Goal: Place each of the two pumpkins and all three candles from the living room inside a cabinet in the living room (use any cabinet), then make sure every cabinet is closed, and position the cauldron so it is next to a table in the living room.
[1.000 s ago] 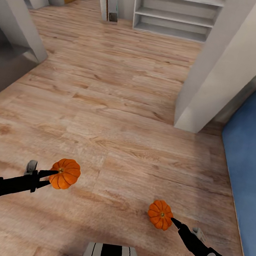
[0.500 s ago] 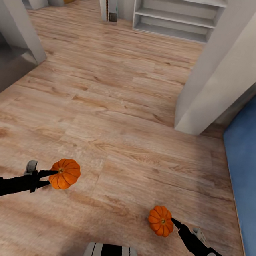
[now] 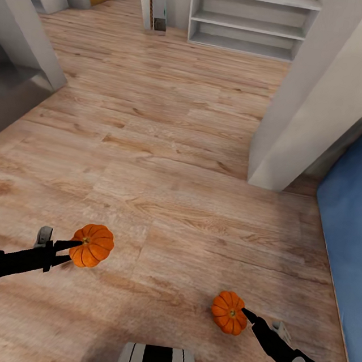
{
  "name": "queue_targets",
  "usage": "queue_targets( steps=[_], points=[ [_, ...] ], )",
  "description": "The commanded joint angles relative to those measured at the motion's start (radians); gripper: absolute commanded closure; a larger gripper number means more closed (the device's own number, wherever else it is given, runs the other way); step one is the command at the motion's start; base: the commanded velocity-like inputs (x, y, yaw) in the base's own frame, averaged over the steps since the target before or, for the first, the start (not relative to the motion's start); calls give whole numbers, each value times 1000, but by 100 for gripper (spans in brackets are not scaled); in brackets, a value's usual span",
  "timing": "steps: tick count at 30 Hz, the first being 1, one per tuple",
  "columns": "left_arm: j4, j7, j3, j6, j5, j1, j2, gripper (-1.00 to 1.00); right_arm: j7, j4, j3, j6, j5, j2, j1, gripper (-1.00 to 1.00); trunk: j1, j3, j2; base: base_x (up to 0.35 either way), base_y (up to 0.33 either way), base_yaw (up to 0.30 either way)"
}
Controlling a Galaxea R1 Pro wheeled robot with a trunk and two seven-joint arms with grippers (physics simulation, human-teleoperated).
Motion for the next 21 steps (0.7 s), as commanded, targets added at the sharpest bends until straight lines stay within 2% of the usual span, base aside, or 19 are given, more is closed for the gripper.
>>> queue_targets(
  steps=[1, 5, 7, 12, 15, 17, 21],
  points=[
    [1, -2, -3, 5, 6, -1, 1, 100, 2, 0, -4, 9, -6, 0, 0, -100, 0, -1, 0, 0, 0, 0],
    [1, -3, -3, 5, 9, -1, 2, 100, 2, 0, -4, 9, -3, 0, 0, -100, 0, -1, 0, 0, 0, 0],
    [1, -15, -2, 5, 10, -1, 4, 100, 2, 0, -4, 9, -1, 0, -1, -100, 1, -8, -1, 0, 0, 0],
    [-1, -150, -3, 5, 1, -1, 34, 100, 3, -1, -3, 9, 4, 0, -1, -100, 3, -28, -2, 0, 0, 0],
    [-5, -225, -3, 5, -2, 0, 48, 100, 3, -1, -1, 9, 6, 0, -1, -100, 3, -28, -2, 0, 0, 0],
    [-9, -264, -4, 5, -1, 1, 60, 100, 4, -2, 0, 9, 7, 0, -1, -100, 3, -28, -2, 0, 0, 0],
    [-10, -302, -5, 5, -2, 1, 68, 100, 5, -3, 2, 9, 8, 0, -1, -100, 3, -28, -2, 0, 0, 0]
  ],
)
